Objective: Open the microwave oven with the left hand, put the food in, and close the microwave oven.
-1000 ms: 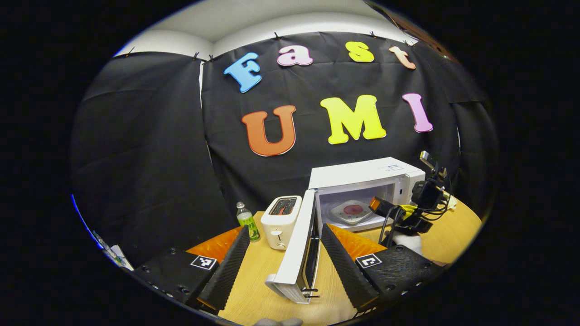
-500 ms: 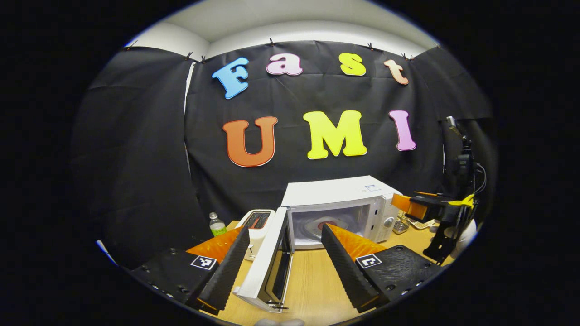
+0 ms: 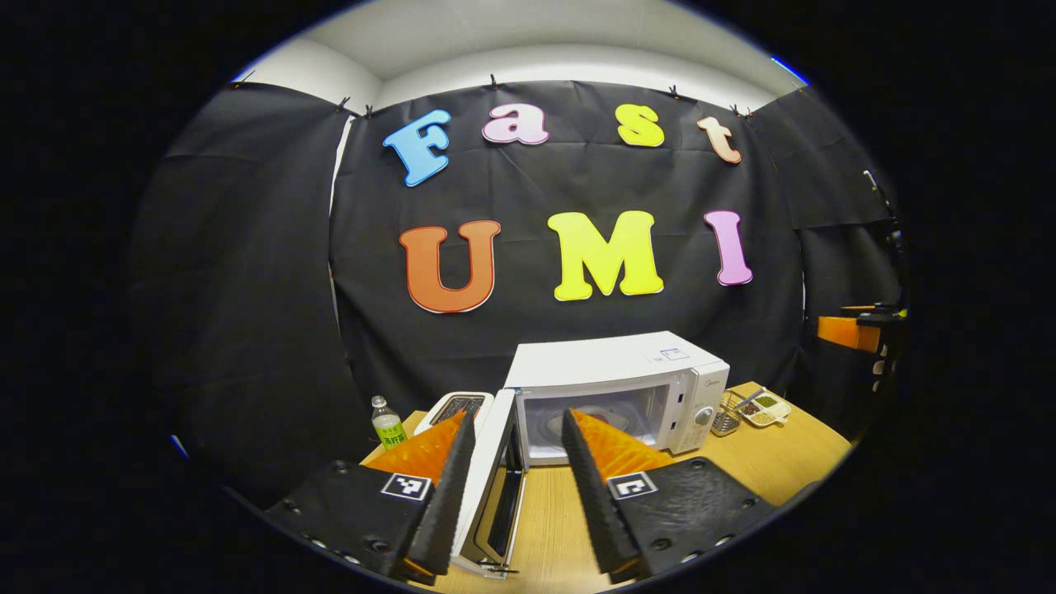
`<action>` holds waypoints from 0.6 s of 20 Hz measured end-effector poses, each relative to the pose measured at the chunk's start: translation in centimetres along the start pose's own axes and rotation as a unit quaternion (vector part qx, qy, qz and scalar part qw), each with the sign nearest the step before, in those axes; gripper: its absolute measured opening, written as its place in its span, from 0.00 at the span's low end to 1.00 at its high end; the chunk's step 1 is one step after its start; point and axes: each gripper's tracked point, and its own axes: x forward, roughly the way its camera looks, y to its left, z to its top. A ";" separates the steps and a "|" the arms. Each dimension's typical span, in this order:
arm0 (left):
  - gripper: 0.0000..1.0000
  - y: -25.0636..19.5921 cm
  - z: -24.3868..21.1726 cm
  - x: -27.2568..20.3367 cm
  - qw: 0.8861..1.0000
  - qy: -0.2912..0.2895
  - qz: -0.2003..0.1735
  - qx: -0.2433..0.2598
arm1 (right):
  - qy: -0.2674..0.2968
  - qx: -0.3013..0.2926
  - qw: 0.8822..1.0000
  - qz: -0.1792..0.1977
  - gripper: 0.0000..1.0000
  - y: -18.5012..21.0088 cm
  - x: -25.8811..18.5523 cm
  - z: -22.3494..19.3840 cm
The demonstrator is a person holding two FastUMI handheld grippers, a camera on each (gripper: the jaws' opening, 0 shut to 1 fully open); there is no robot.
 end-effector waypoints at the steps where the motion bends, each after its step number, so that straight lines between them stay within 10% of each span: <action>1: 0.35 -0.2 0.1 0.0 1.000 -0.003 -0.006 0.004 | 0.003 0.003 1.000 -0.003 0.91 -0.5 -0.6 0.1; 5: 0.01 1.4 -0.6 0.4 0.999 -0.006 0.019 0.036 | 0.006 -0.001 1.000 -0.008 0.91 -1.0 -2.2 0.5; 12: 0.00 6.6 -4.3 -1.3 0.999 0.013 0.045 0.019 | 0.025 -0.004 1.000 -0.004 0.92 -0.5 -3.2 0.4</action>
